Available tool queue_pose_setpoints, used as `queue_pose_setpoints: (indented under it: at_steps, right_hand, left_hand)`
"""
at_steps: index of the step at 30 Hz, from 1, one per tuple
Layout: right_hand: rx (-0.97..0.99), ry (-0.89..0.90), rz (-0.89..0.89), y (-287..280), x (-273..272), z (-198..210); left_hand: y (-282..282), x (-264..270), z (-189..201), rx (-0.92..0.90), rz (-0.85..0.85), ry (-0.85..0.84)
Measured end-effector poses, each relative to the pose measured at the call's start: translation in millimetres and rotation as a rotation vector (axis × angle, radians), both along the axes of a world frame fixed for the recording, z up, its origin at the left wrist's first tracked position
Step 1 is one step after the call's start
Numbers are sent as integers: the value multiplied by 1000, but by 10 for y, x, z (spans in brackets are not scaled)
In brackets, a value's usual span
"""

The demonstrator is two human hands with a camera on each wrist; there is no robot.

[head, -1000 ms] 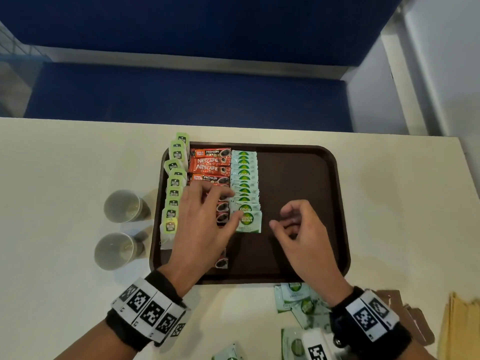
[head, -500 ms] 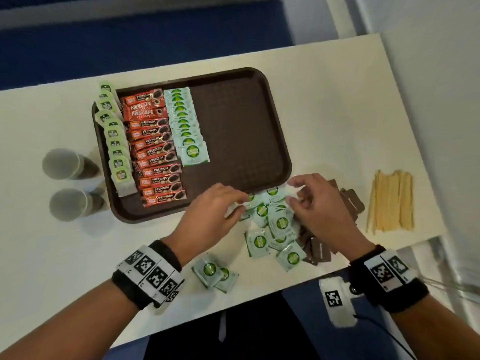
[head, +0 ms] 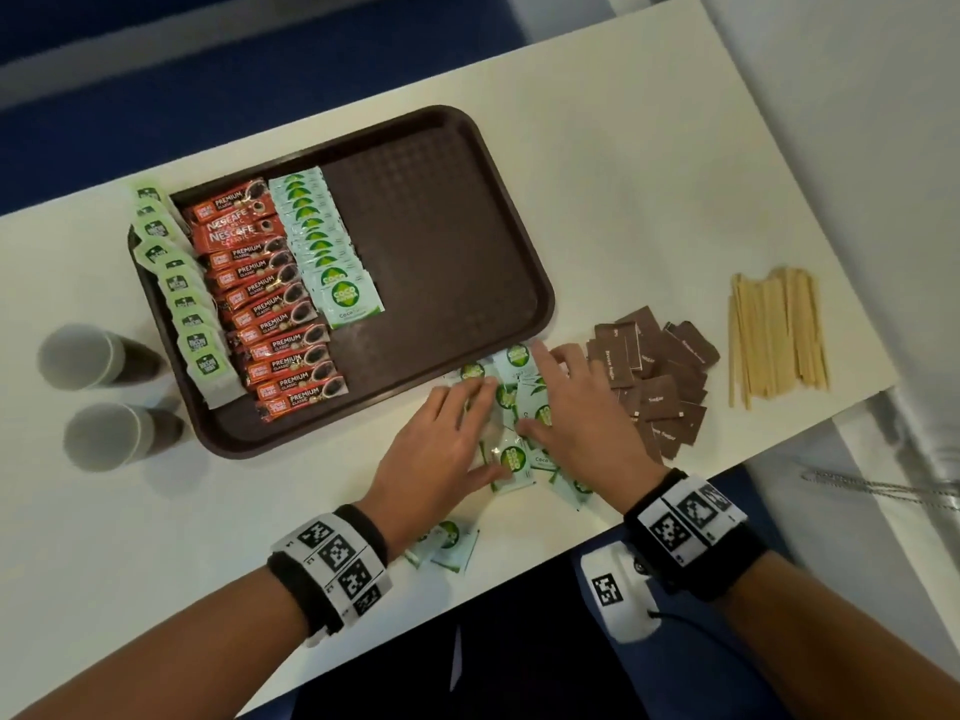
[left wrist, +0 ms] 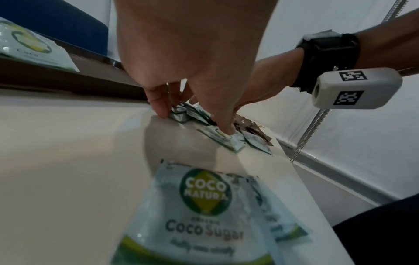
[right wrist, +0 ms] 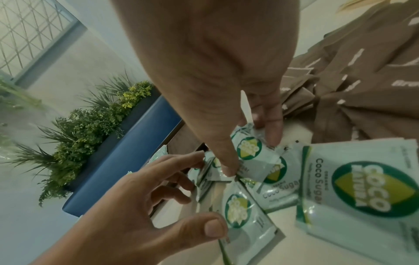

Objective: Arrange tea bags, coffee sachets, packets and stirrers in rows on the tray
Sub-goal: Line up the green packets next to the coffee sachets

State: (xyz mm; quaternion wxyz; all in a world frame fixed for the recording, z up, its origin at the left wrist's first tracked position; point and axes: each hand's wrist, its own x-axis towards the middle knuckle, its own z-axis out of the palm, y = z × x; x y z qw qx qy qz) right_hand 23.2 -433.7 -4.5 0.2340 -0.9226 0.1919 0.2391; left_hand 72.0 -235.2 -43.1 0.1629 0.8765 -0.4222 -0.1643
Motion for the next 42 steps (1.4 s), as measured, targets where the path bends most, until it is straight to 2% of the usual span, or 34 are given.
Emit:
queue_pose_setpoints:
  at_steps: [8,12,15,18,23,30,39,42]
  right_hand:
    - [31,0,-23,165,-51,-38]
    - [32,-22,-26,167,-60,-40]
    - [35,-30,-25,167,-63,-39]
    - [37,-35,-19,161,-69,-44]
    - [57,-36,-38,157,-48,-57]
    - [80,-92,-78,177,-79,-110]
    - [58,-67,-56,168,-71,-116]
    - [-19,-48,-27,167,-48,-94]
  left_hand:
    - [289,42,90,-137,-33,64]
    - [689,-174,137,-57,-282,-27]
    - [956,-377,-24,-30,-441,-101]
    - [1047,-460,-223,-43,-516,-192]
    - [937,-395,-417,-115,-492,-287]
    - [882,-397,-502,-88,-375,-187]
    - [862,-411,-518,-124,-303,-283]
    - [773,-342,-447,-204,-257,-229]
